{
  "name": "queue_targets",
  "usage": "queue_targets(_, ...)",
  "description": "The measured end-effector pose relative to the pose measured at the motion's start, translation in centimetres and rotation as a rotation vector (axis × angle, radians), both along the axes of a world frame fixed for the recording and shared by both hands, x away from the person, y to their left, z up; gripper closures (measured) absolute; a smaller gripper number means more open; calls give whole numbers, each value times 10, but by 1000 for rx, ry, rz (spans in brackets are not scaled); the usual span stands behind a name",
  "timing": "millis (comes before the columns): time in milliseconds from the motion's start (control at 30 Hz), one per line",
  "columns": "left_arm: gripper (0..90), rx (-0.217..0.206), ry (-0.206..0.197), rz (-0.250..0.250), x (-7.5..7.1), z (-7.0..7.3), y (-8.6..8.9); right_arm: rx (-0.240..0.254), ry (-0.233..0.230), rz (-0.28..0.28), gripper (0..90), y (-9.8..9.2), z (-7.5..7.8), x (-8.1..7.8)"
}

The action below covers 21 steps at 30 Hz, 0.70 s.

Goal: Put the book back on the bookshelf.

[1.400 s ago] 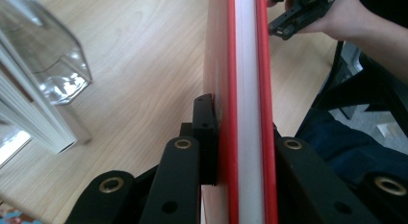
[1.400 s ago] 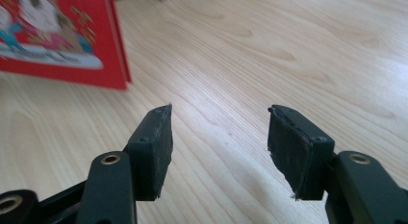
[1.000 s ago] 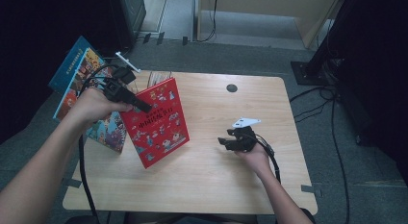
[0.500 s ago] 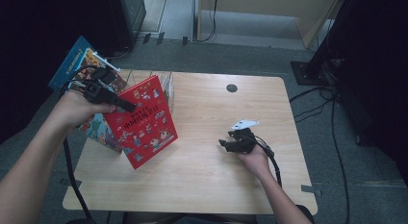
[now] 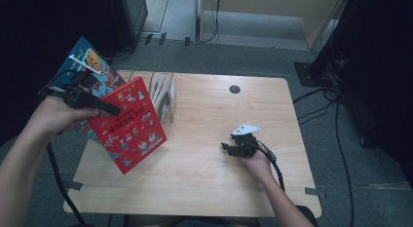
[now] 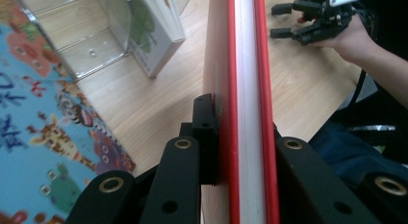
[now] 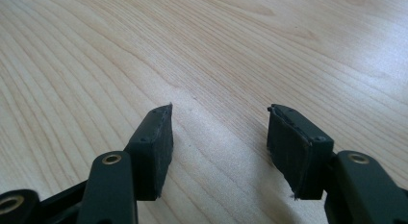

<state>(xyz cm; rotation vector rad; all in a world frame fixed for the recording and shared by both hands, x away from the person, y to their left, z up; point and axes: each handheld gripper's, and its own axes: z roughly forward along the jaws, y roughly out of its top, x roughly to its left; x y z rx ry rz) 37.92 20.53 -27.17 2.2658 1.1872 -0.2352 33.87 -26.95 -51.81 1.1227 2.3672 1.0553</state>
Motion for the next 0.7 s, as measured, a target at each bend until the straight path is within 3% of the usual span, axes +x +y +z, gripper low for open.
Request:
queue_targets(467, 800, -1, 9, 72, -11, 8, 40, 23, -25, -3, 379, 0, -4, -2)
queue_targets(700, 799, 21, 14, 110, -4, 9, 50, 22, -27, -7, 376, 0, -4, -2)
